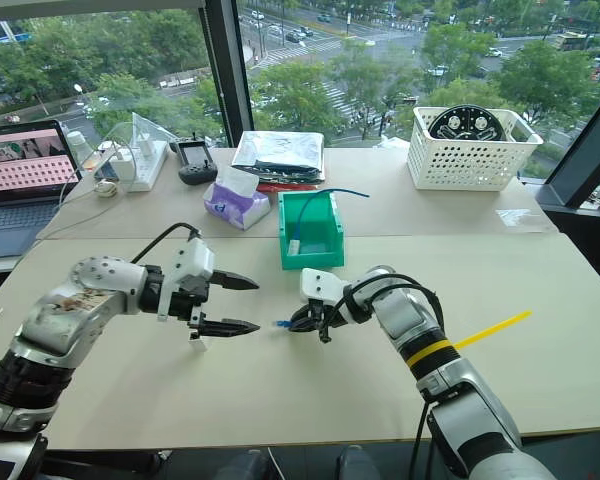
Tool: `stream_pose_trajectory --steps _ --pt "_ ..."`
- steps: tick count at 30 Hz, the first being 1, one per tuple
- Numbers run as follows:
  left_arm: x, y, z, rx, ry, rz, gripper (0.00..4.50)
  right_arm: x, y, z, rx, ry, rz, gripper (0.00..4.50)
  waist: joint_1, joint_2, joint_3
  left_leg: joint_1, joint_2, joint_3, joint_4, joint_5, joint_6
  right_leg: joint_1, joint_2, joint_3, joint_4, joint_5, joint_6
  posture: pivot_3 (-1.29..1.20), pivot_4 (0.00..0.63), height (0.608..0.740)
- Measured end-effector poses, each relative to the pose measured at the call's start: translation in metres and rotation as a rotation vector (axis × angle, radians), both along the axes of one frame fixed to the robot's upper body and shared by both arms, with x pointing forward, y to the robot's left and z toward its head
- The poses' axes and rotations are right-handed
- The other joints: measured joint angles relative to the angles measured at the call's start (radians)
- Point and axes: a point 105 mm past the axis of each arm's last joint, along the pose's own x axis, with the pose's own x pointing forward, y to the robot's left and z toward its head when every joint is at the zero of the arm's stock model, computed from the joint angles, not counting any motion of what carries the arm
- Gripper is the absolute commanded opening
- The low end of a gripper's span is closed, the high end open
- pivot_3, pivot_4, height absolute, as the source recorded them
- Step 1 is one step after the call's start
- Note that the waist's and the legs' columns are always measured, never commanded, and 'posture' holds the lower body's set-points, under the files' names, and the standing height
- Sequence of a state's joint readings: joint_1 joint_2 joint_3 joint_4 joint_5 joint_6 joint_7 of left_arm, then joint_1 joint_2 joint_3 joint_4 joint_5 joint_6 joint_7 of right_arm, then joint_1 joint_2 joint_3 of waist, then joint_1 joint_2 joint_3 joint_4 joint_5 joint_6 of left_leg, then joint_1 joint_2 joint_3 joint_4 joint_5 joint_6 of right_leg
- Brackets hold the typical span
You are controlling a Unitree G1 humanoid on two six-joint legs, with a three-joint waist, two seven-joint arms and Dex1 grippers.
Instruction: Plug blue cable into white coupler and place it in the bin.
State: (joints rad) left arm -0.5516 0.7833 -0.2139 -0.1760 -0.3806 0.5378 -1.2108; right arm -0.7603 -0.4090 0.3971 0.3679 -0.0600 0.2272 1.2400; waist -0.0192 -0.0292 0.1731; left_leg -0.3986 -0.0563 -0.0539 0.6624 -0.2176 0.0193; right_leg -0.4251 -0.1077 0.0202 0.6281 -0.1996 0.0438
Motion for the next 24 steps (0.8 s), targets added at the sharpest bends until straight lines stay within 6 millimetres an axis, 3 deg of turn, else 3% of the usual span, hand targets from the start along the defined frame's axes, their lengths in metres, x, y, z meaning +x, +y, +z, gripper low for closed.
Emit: stream_pose_trajectory --steps 4,9,15,23,24 --pt "0.001 -0.003 -0.02 0.093 0.019 -0.038 4.1 0.003 -0.011 0.012 -0.023 -0.031 -0.06 3.18 0.001 0.0 0.0 -0.001 0.0 0.0 0.0 0.0 0.0 -0.002 0.0 0.0 0.001 0.0 0.0 0.0 0.15 0.727" --pt "0.013 -0.015 -0.038 0.171 -0.006 -0.086 4.1 -0.008 -0.023 0.042 0.007 -0.109 -0.14 3.18 0.007 0.0 0.0 -0.001 0.0 0.0 0.0 0.0 0.0 -0.001 0.0 -0.001 0.0 0.0 0.0 0.0 0.15 0.727" --pt "0.037 -0.021 -0.045 0.201 -0.071 -0.037 4.1 -0.035 -0.047 0.027 -0.009 -0.032 -0.255 3.18 0.008 0.0 0.0 -0.003 0.0 -0.001 0.002 0.0 0.0 -0.001 0.0 -0.002 0.0 0.0 0.001 0.0 0.15 0.727" --pt "0.038 -0.037 -0.056 0.179 -0.04 -0.063 4.1 -0.045 -0.066 0.041 0.013 -0.049 -0.386 3.18 0.002 0.0 0.0 -0.004 0.001 -0.001 0.005 0.0 0.001 -0.001 0.0 -0.003 0.001 -0.001 0.001 0.0 0.15 0.727" --pt "0.039 -0.036 -0.057 0.189 -0.037 -0.065 3.57 -0.046 -0.067 0.041 0.014 -0.042 -0.392 3.29 0.002 0.0 0.0 -0.004 0.001 -0.001 0.005 0.0 0.001 -0.001 0.0 -0.003 0.001 -0.001 0.001 0.0 0.15 0.727"
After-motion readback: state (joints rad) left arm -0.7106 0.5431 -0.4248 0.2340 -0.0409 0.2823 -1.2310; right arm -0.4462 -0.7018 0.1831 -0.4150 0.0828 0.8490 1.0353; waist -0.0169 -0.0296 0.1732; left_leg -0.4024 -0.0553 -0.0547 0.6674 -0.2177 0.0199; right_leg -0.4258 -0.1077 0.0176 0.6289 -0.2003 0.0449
